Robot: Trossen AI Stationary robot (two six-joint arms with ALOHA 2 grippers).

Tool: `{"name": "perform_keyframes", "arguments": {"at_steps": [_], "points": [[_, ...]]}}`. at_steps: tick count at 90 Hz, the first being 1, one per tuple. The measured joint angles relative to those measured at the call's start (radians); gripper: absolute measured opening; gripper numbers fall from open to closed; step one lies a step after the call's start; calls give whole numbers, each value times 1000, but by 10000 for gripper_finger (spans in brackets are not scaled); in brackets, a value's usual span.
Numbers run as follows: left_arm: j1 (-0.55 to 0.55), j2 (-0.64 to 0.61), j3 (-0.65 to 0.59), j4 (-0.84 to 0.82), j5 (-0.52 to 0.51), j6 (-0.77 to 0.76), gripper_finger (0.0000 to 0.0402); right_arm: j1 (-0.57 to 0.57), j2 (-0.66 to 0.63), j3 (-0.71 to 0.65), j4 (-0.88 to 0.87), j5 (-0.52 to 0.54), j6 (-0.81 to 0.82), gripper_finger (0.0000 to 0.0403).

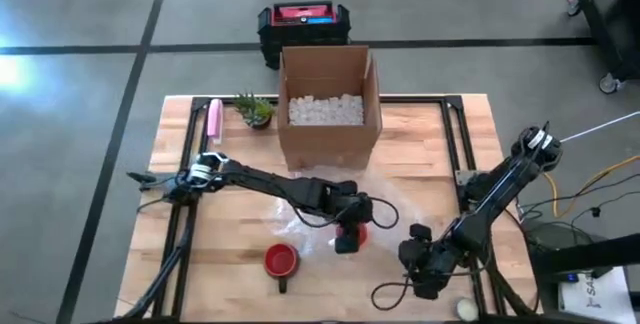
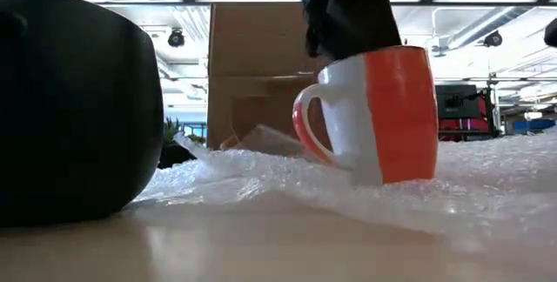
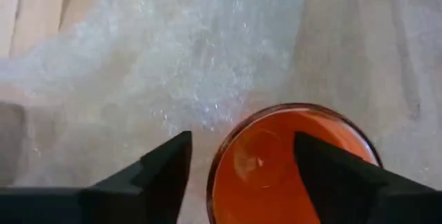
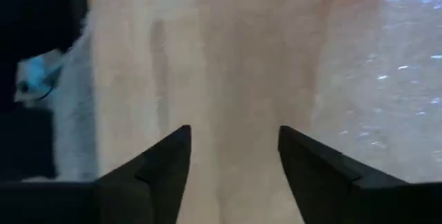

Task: Wrap mug
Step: Wrap the orange mug with the bubble wrap on top

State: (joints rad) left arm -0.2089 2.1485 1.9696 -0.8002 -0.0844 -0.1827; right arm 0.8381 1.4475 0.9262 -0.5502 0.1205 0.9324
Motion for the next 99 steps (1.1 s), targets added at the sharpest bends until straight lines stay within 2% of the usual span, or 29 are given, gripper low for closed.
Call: {"name": "perform_keyframes", "arguments": {"at_steps": [14, 28, 46, 58, 71, 88, 92, 99], "points": [[-10, -34, 55, -165, -25, -26, 271, 59, 10, 31, 11, -45, -4, 242], [-43, -74, 21, -286, -144, -44, 259, 148, 100, 29, 59, -43, -25, 246], [-63, -122, -107, -238, -177, -80, 232, 198, 290, 73, 100, -86, -150, 231], [-66, -133, -184, -182, -176, -101, 217, 199, 388, 146, 3, -86, -196, 212], [-67, -143, -242, -119, -168, -112, 204, 194, 460, 232, -147, -79, -218, 160], [-70, -162, -277, -57, -168, -110, 185, 194, 449, 308, -271, -22, -245, 21], [-70, -170, -290, -27, -167, -103, 180, 192, 432, 333, -303, 6, -252, 11], [-71, -173, -308, 10, -159, -87, 172, 190, 399, 385, -370, 81, -255, 19]]}}
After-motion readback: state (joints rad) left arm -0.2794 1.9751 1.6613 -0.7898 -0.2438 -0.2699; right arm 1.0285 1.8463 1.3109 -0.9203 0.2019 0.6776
